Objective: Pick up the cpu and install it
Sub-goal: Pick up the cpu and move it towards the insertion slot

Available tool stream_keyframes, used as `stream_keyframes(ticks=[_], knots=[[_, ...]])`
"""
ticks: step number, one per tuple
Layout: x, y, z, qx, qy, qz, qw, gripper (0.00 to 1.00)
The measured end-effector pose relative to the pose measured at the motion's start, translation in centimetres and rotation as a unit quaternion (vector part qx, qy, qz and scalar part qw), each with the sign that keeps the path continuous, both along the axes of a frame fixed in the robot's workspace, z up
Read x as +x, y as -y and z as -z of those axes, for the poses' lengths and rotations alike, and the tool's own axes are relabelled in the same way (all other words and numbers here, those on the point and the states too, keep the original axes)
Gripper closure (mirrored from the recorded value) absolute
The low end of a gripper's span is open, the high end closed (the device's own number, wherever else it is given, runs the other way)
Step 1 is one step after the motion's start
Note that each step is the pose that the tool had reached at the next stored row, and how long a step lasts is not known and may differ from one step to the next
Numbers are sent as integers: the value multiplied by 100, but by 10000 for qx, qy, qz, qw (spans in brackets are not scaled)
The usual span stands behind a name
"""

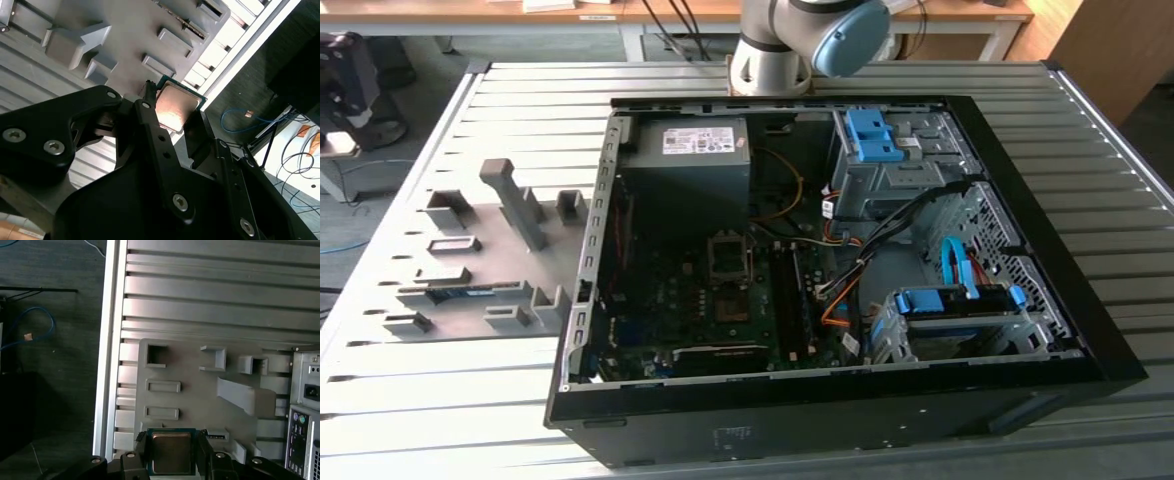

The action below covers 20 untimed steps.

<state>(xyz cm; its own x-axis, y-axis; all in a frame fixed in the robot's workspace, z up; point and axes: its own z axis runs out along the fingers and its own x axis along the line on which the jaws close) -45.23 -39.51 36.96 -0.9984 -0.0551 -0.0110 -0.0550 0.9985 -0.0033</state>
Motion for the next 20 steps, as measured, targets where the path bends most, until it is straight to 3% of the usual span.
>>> stream_keyframes(ticks=[5,16,20], knots=[[0,0,-97,0,1,0,10000,53],[1,0,-100,-3,0,0,10000,53],[30,0,-100,-52,0,-1,10000,53]])
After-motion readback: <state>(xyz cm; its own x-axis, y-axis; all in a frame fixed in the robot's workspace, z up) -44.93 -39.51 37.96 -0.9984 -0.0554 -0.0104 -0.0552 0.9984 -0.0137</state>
